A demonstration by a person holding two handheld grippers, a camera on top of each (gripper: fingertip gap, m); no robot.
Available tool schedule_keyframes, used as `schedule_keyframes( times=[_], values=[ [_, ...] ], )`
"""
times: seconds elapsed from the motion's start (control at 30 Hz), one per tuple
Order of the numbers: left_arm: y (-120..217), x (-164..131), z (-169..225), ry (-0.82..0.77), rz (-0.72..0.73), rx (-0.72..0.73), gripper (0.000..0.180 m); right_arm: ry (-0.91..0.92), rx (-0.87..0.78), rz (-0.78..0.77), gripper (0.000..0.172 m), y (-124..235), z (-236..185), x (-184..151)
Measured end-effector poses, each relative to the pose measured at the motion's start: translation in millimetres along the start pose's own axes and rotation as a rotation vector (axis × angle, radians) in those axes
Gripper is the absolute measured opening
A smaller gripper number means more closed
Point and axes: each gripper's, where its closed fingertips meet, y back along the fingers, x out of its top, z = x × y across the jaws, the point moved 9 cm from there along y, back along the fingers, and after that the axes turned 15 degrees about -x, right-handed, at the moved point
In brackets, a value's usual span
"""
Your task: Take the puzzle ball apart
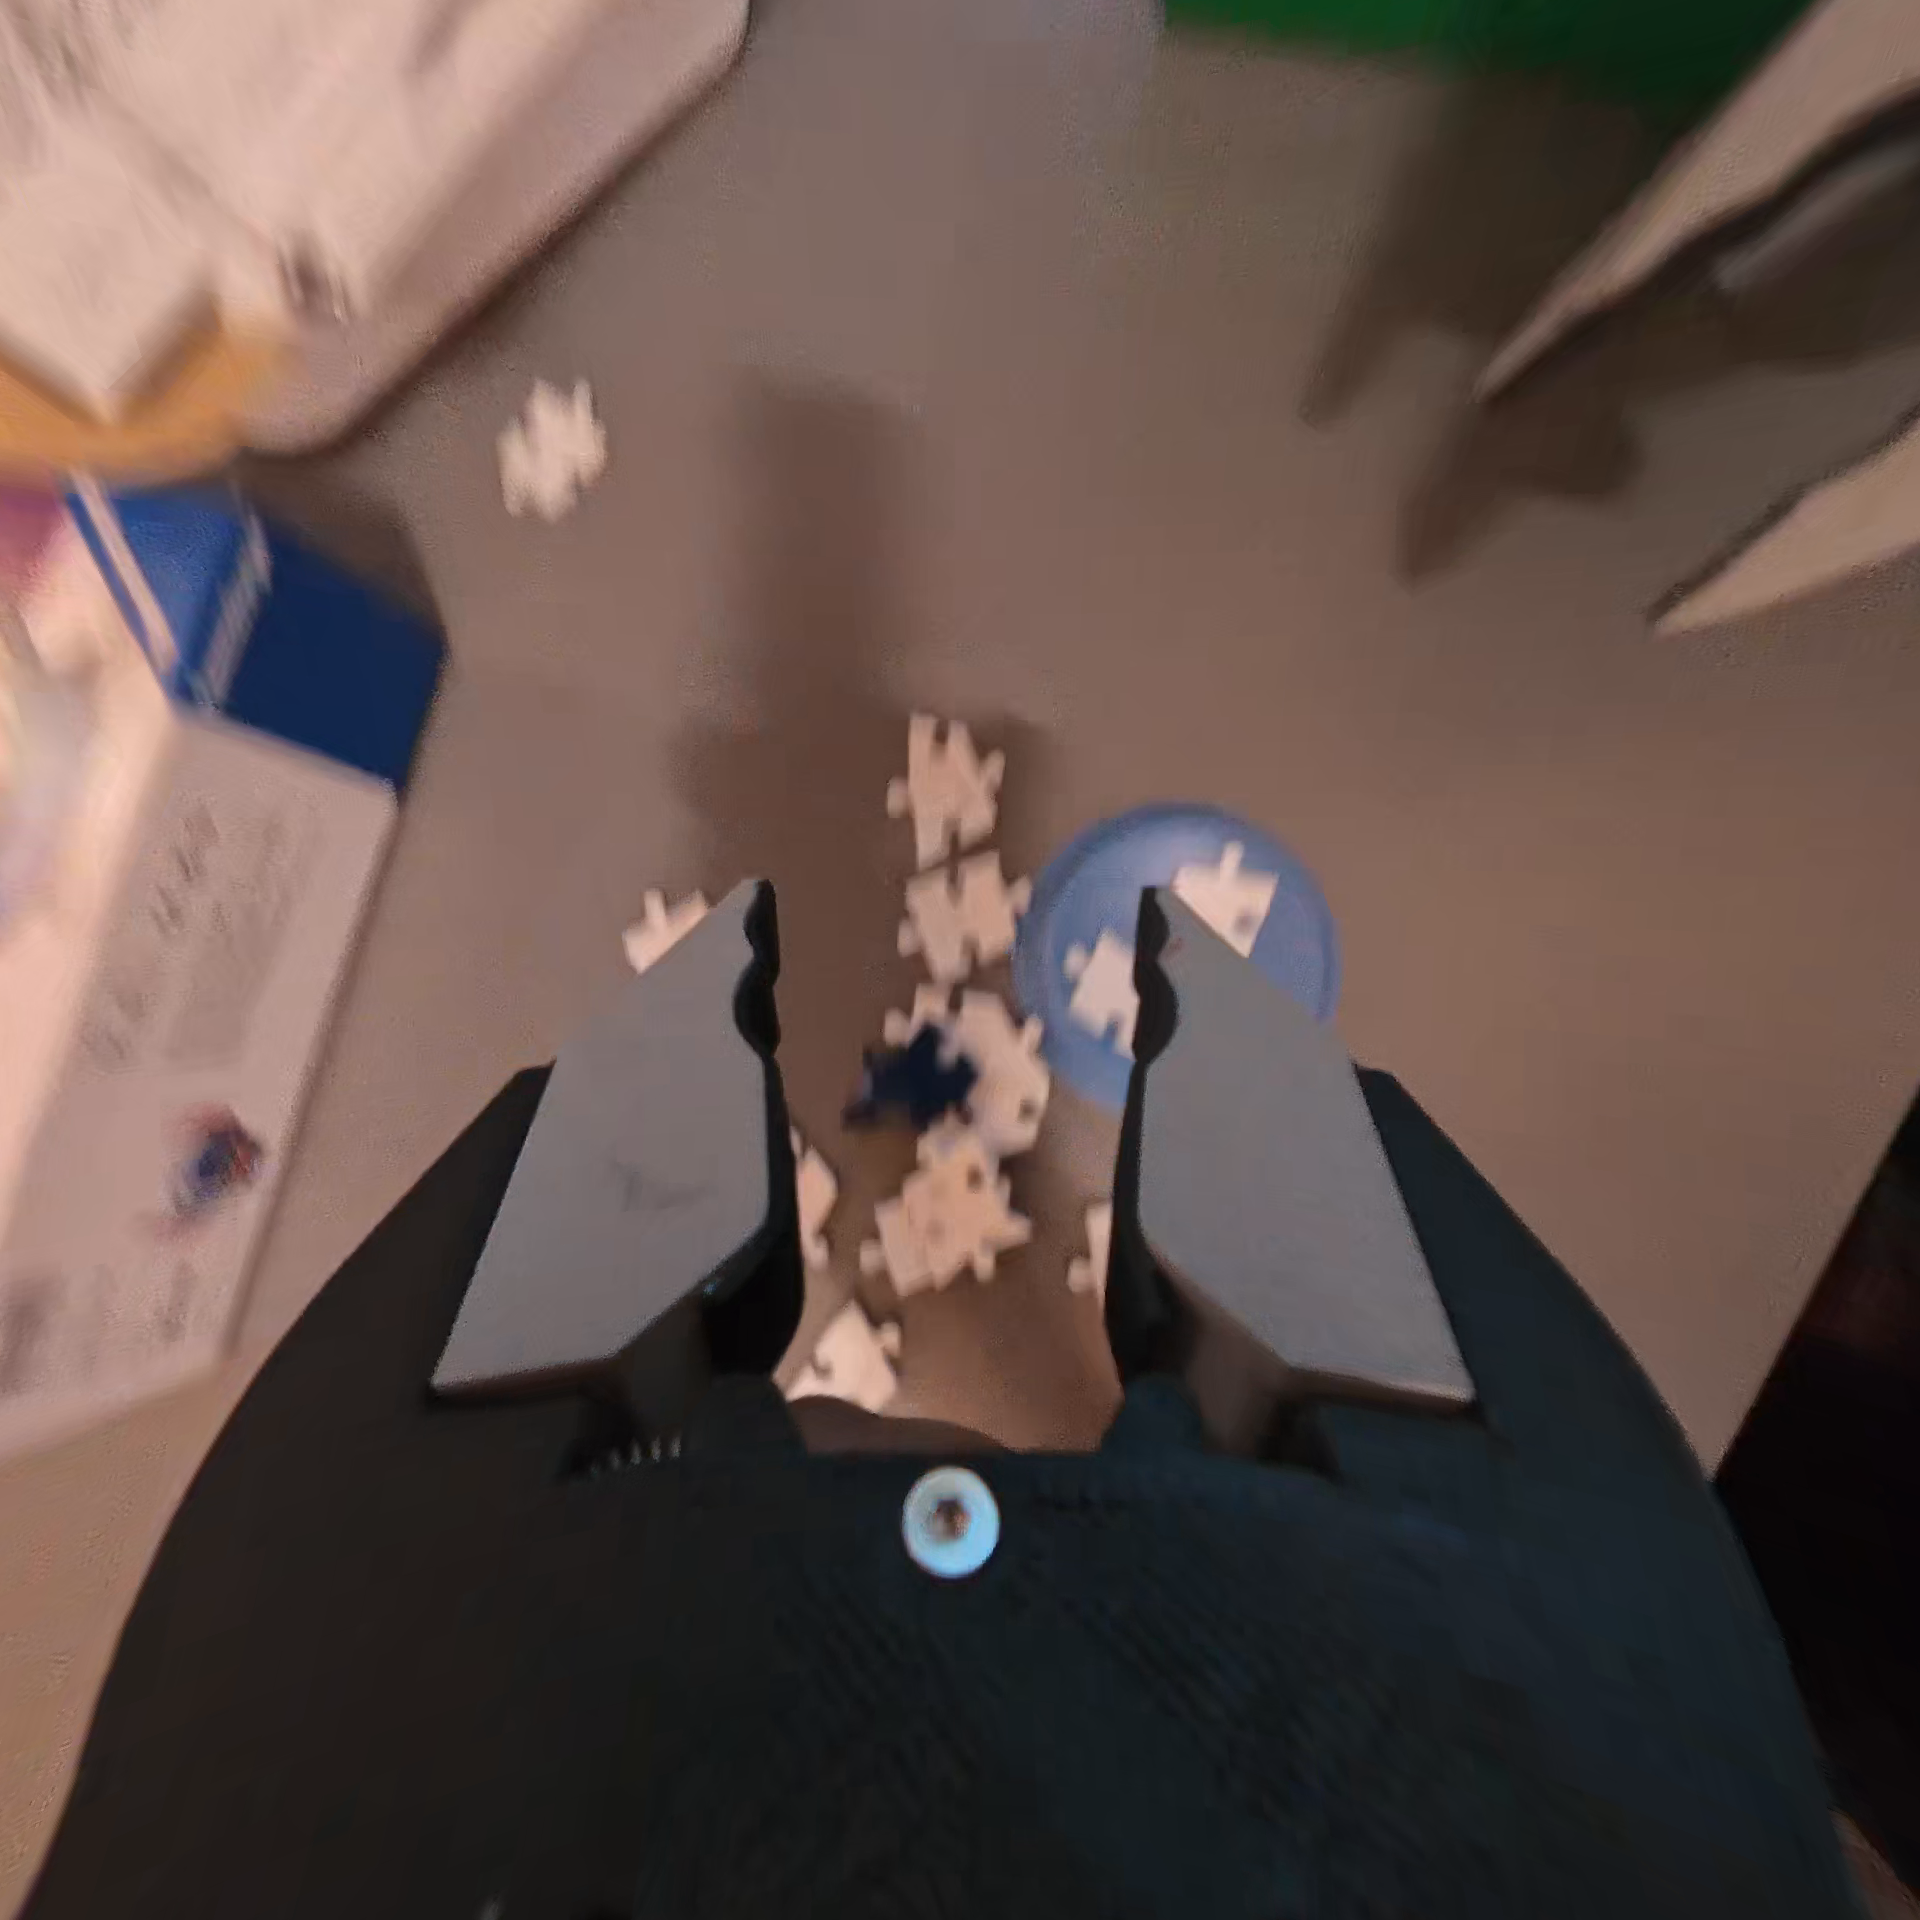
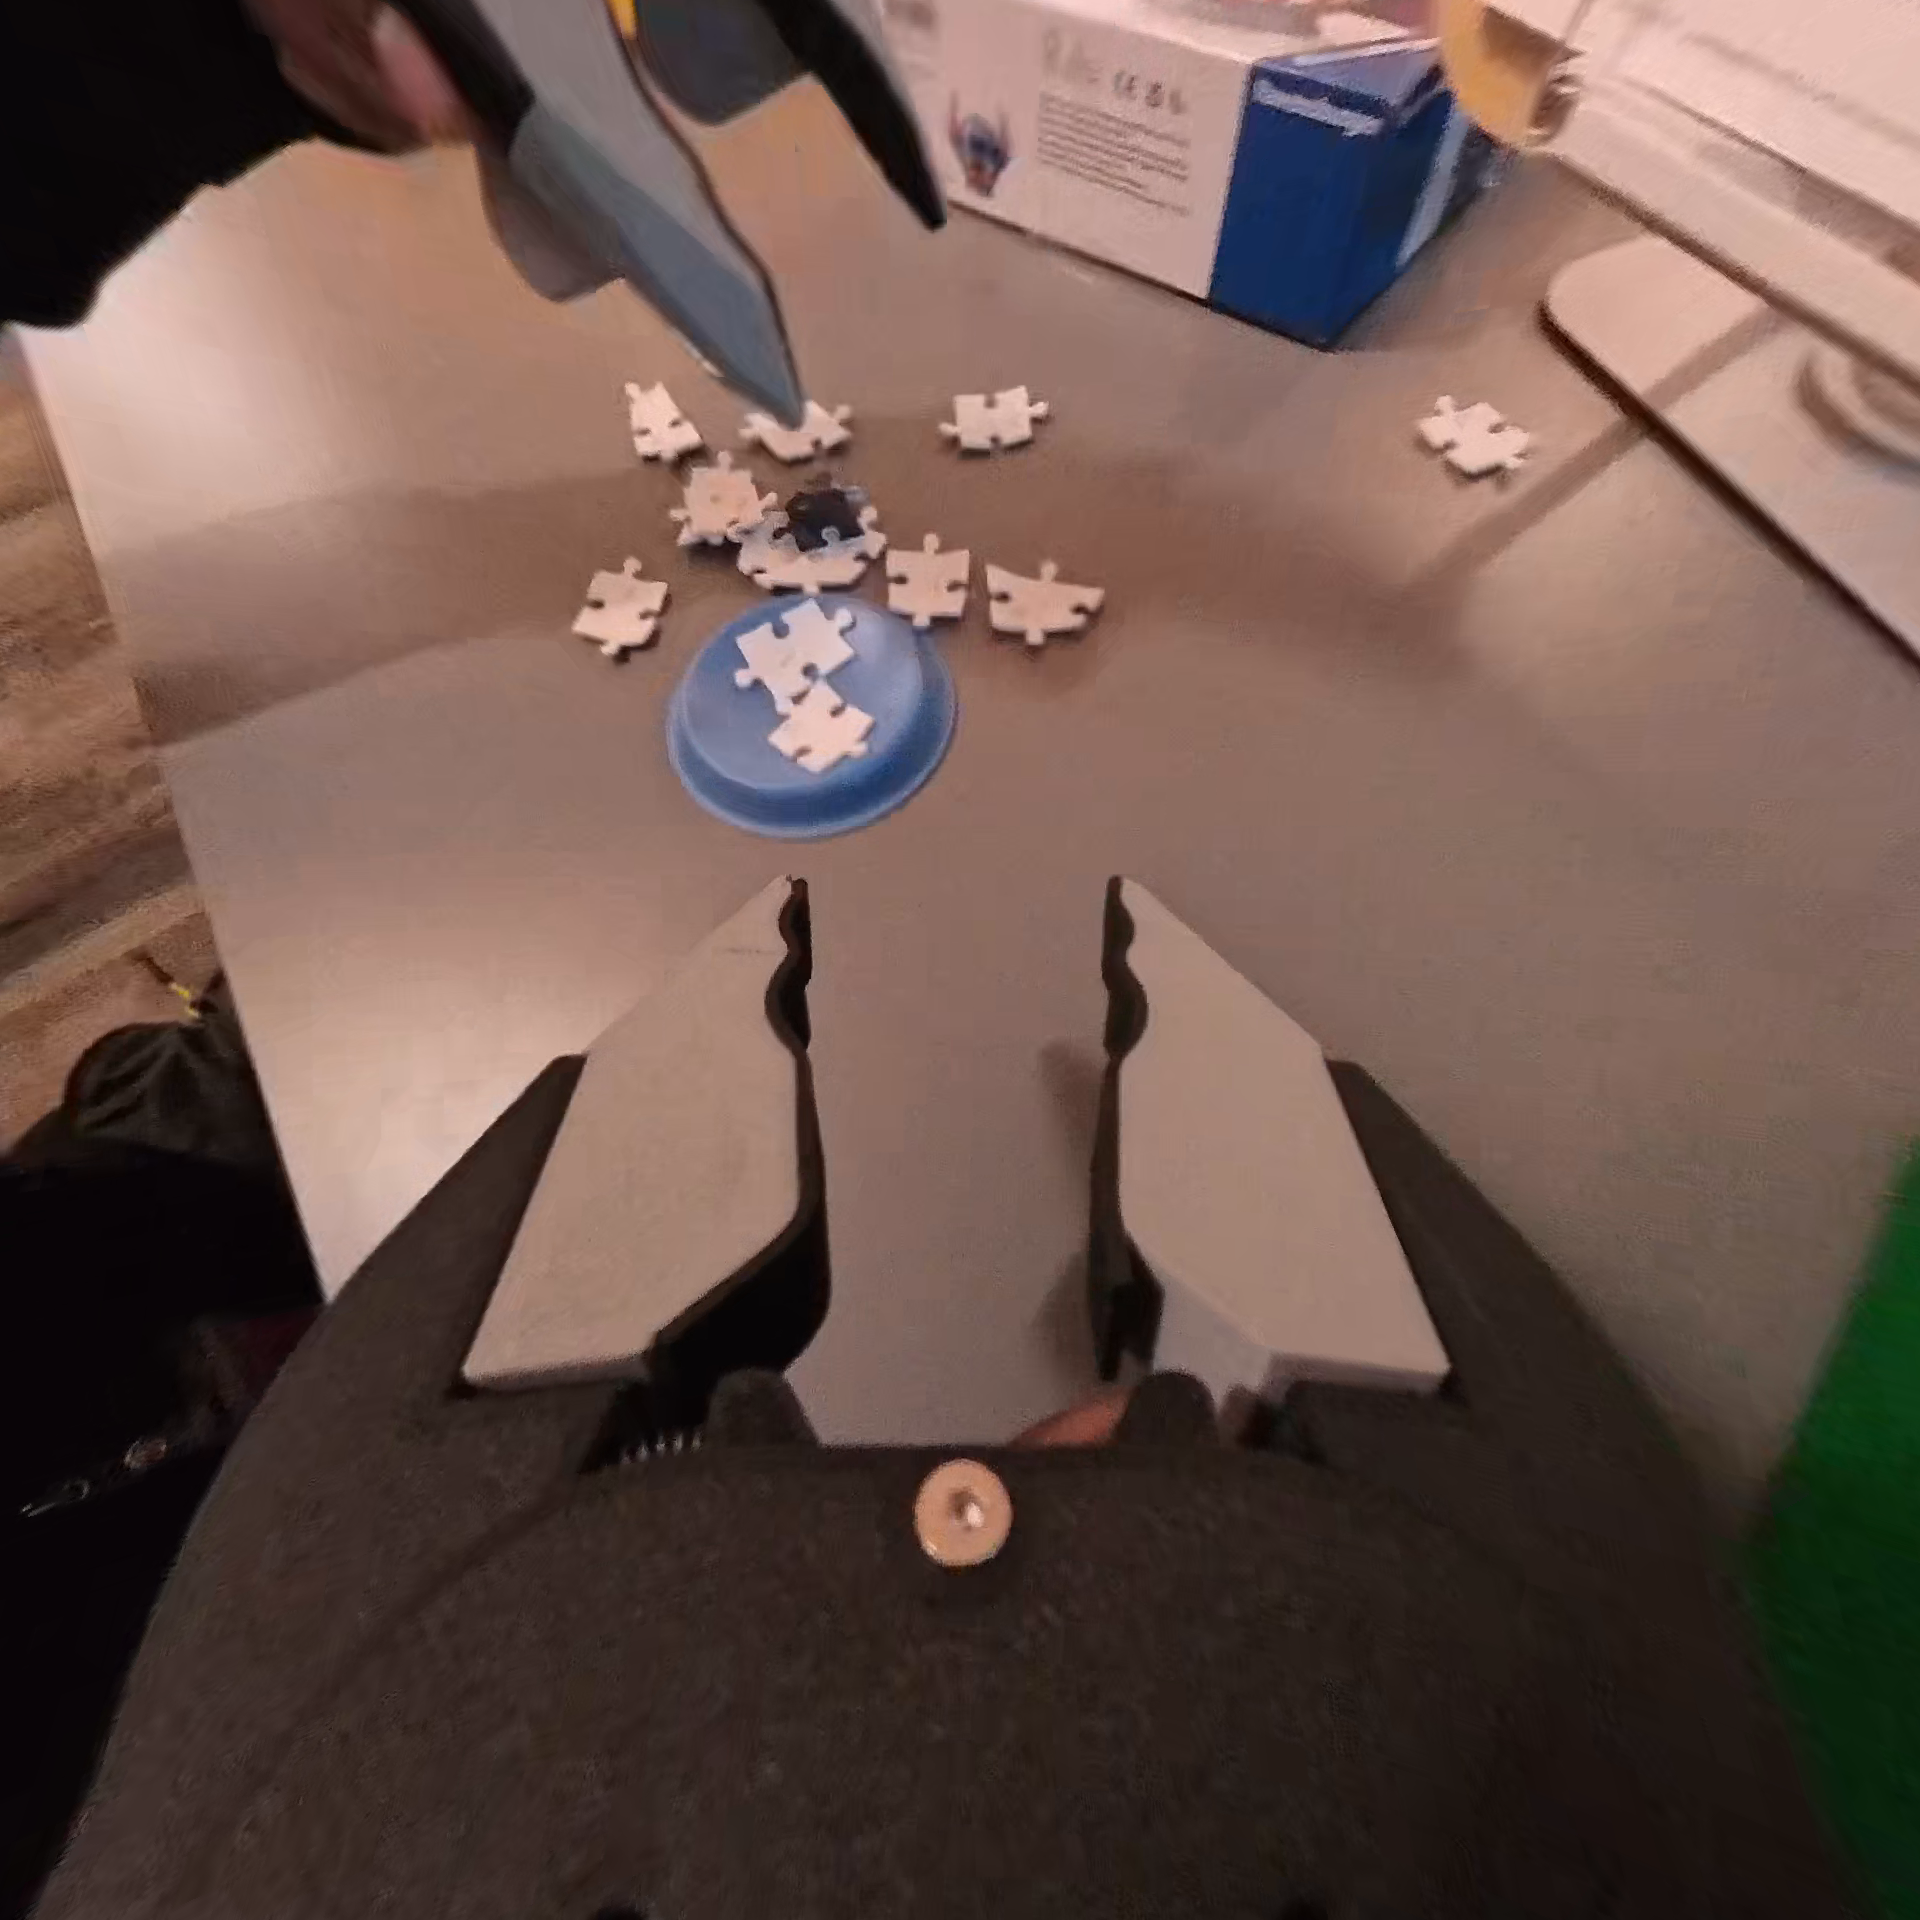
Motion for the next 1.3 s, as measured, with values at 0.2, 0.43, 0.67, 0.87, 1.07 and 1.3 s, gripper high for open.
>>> schedule_keyframes(
  times=[0.2, 0.43, 0.67, 0.87, 1.07, 1.3],
  values=[
    [4.3, -97.5, -3.3, 0.046, -0.037, 0.016, 0.072, 0.049, 0.048, -0.154, 0.059, -107.6, 0.5, 38.3],
    [-15.4, -100.9, -9.7, -0.005, 0.018, 0.026, 0.053, 0.090, 0.053, -0.182, 0.056, -142.9, -9.2, 41.5],
    [-29.3, -87.8, -9.5, -0.111, 0.046, 0.041, 0.018, 0.135, 0.058, -0.125, 0.034, -143.6, -19.6, 38.9],
    [-21.8, -84.7, -9.9, -0.166, 0.136, 0.111, 0.018, 0.099, 0.025, -0.070, 0.034, -117.7, -13.6, 49.8],
    [0.7, -75.9, -13.5, -0.203, 0.195, 0.138, 0.018, 0.164, -0.437, 0.055, 0.034, 4.0, 47.6, 85.3],
    [-15.9, -65.9, -21.2, -0.191, 0.154, 0.086, 0.031, 0.003, -0.798, -0.262, 0.051, 90.8, 157.5, 43.2]
  ],
)
